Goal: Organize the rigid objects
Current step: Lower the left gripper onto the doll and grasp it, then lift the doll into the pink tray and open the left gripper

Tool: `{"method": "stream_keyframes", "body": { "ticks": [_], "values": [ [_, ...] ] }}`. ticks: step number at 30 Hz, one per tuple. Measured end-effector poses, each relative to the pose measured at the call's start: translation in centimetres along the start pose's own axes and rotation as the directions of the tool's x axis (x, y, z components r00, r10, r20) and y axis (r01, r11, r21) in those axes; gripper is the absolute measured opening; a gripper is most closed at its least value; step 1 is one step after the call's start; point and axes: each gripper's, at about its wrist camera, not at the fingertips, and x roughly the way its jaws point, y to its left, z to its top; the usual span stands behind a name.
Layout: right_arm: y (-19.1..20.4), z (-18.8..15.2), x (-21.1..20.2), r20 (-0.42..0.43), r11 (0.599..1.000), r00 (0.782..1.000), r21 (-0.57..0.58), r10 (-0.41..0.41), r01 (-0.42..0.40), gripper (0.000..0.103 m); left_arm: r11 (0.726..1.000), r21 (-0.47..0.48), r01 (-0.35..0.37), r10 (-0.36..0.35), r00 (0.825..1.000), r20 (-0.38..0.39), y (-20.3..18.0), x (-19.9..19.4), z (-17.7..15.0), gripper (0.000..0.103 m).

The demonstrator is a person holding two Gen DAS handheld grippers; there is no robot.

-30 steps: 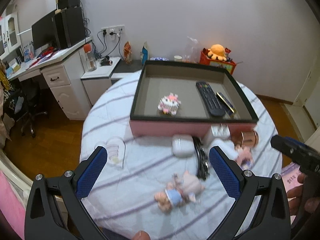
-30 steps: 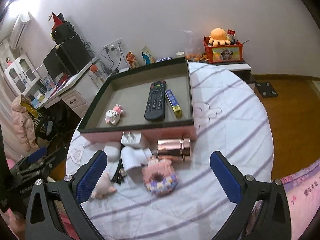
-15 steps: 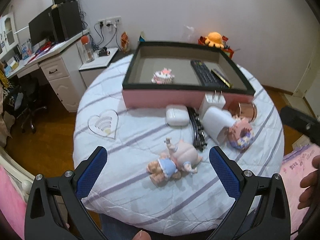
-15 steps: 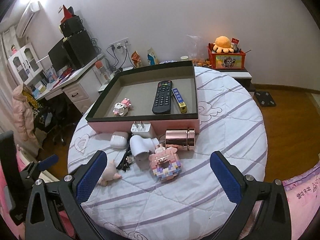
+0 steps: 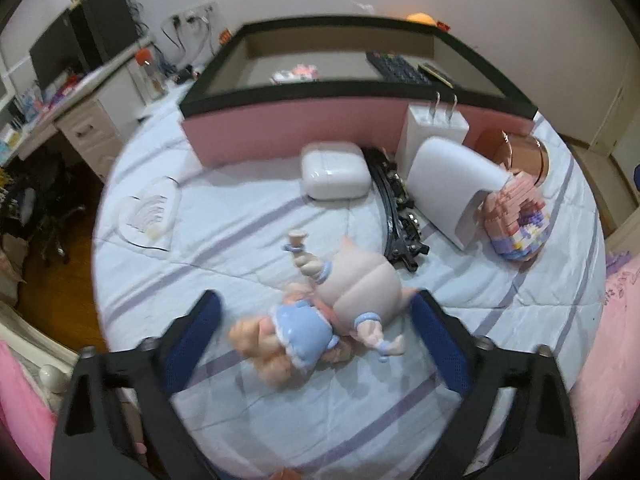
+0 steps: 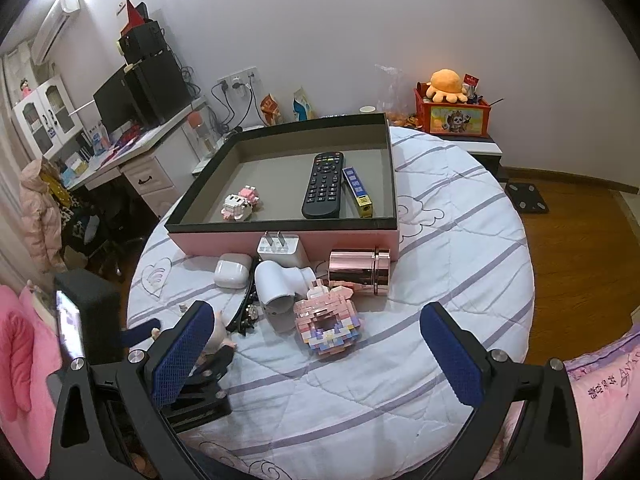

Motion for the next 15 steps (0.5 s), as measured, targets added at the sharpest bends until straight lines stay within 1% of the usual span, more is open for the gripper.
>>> {"method": "stream_keyframes", "body": {
  "ticks": [1, 2, 3, 4, 9, 15],
  "values": [
    [0.0, 0.0, 0.1, -0.003, 1.000, 1.000, -0.001, -0.001, 0.001, 0.103, 1.000, -0.007, 0.016, -0.016, 1.000, -0.004, 0.0, 0.2, -0.1, 0.081],
    [0.0, 0.0, 0.2, -0.005, 1.000, 1.000, -0.001, -0.003, 0.003, 0.103, 1.000, -0.007, 0.018, -0.018, 1.000, 0.000, 0.0, 0.2, -0.1, 0.079],
    [0.0, 0.1, 0.4, -0.010, 1.000, 1.000, -0.004, -0.006, 0.006, 0.103, 1.000, 0.000, 0.023, -0.023, 1.000, 0.009, -0.1, 0.1, 0.0, 0.069],
    [0.1, 0.1, 0.5, -0.013, 1.000, 1.000, -0.005, -0.007, 0.007, 0.103, 0.999, 0.003, 0.034, -0.034, 0.999, 0.013, -0.1, 0.0, 0.1, 0.063],
    [0.2, 0.2, 0.9, -0.023, 1.000, 0.999, -0.013, -0.023, 0.023, 0.103, 0.998, -0.002, 0.065, -0.065, 0.998, 0.008, 0.3, -0.1, 0.3, 0.063],
    [0.8, 0.3, 1.1, -0.024, 0.998, 0.998, -0.043, -0.053, 0.052, 0.103, 0.998, -0.028, 0.063, -0.063, 0.998, 0.007, 1.3, -0.7, 0.5, 0.063]
  ]
}}
